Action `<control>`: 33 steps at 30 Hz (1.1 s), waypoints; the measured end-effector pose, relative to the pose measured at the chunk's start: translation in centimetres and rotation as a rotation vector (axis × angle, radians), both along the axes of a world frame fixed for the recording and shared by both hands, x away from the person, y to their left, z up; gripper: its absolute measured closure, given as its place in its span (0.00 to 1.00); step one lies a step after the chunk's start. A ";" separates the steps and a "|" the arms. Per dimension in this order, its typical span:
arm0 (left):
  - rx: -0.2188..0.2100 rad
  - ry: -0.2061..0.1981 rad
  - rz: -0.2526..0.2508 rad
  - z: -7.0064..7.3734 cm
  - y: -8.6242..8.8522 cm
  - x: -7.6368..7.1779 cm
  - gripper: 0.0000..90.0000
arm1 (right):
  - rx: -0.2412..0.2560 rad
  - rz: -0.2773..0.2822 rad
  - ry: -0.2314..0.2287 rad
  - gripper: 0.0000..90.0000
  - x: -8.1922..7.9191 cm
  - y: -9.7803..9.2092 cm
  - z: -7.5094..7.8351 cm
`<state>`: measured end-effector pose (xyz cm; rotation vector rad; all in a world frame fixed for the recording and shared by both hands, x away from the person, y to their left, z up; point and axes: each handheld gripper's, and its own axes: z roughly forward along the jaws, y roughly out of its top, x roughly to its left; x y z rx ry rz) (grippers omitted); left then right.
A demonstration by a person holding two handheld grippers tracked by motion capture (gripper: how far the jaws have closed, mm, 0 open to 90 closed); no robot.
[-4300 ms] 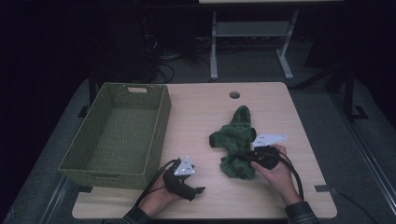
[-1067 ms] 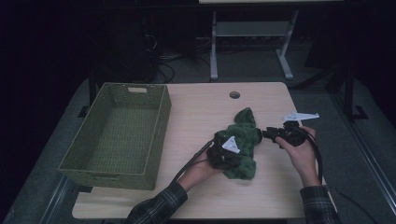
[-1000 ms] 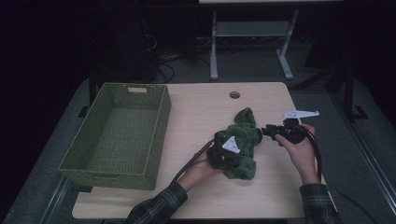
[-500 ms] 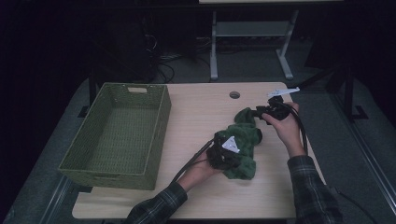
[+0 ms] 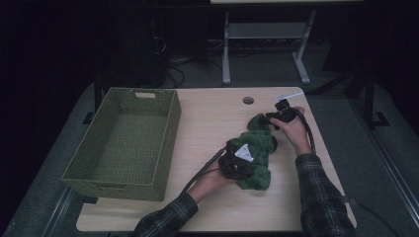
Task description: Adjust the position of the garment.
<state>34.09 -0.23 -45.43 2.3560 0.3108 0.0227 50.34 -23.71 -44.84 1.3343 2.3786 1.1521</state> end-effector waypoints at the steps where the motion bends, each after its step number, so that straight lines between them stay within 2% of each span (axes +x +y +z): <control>1: 0.002 0.000 0.000 0.0 0.0 0.0 0.92 | -0.004 0.002 0.000 0.58 0.1 0.1 -0.2; 2: 0.002 -0.001 0.001 0.0 0.0 0.0 0.92 | 0.011 -0.001 0.004 0.60 0.3 0.4 -0.4; 4: 0.003 -0.002 0.001 0.0 0.0 0.0 0.92 | 0.036 -0.008 -0.006 0.73 0.5 0.6 -0.5; 6: 0.002 -0.001 0.001 0.0 0.0 0.0 0.92 | 0.042 -0.010 -0.003 0.86 0.5 0.7 -0.3; 9: 0.001 0.001 0.004 0.0 0.0 0.0 0.92 | 0.055 -0.008 -0.017 0.96 0.1 0.9 0.5; 16: 0.014 -0.002 0.010 0.1 -0.1 -0.1 0.92 | 0.031 0.019 -0.083 0.98 -1.9 0.8 3.3; 20: 0.008 0.002 0.020 0.0 -0.2 -0.2 0.92 | 0.006 0.040 -0.104 0.98 -3.8 0.9 4.8; 23: 0.019 -0.007 0.015 0.1 -0.2 -0.1 0.92 | -0.001 0.051 -0.121 0.98 -5.4 0.9 5.7; 30: 0.026 -0.019 0.022 0.1 -0.2 -0.2 0.92 | 0.013 0.096 -0.188 0.98 -9.3 1.0 7.5; 33: 0.027 -0.025 0.028 0.1 -0.3 -0.3 0.92 | 0.032 0.114 -0.203 0.98 -10.9 1.2 7.8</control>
